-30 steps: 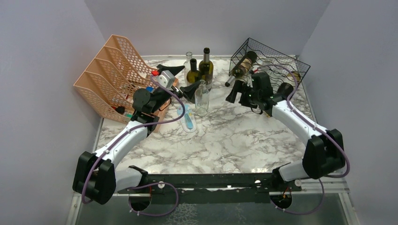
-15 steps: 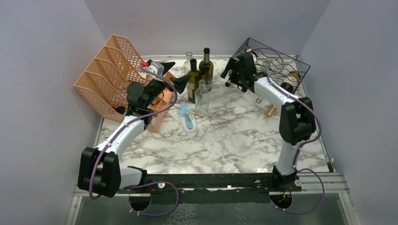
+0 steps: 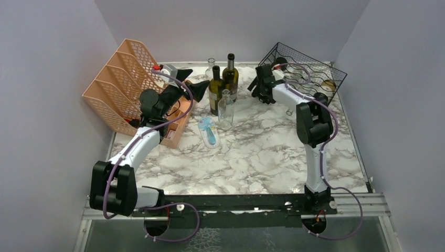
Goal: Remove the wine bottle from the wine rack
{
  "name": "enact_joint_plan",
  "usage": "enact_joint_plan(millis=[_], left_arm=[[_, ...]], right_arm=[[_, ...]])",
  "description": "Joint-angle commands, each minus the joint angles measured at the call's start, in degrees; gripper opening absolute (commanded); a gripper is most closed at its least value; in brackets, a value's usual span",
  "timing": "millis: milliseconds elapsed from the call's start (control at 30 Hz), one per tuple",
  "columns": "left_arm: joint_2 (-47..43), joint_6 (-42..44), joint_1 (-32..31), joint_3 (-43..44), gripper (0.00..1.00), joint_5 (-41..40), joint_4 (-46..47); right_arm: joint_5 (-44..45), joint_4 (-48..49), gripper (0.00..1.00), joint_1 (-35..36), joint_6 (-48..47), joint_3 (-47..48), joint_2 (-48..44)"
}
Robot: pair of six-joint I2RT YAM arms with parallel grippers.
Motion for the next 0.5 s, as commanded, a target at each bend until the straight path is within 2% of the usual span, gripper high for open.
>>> enact_joint_plan(millis=[0,200,467], left_arm=[[0.59,-1.97,0.67,2.12,0.99,1.64,1.51],[1.21,-2.34,0.98,2.23,0.99,1.82,1.54],[2.08,-2.83,1.75,2.30,0.99,2.12,1.60]], right_arm=[[4.17,3.30,0.76,0.24,2.39,-0.19,1.64],[4.49,6.76,0.65,0.25,4.48,-0.54,3.75],[6.32,7.85,0.56,0.25,5.71,2.16,6.96]])
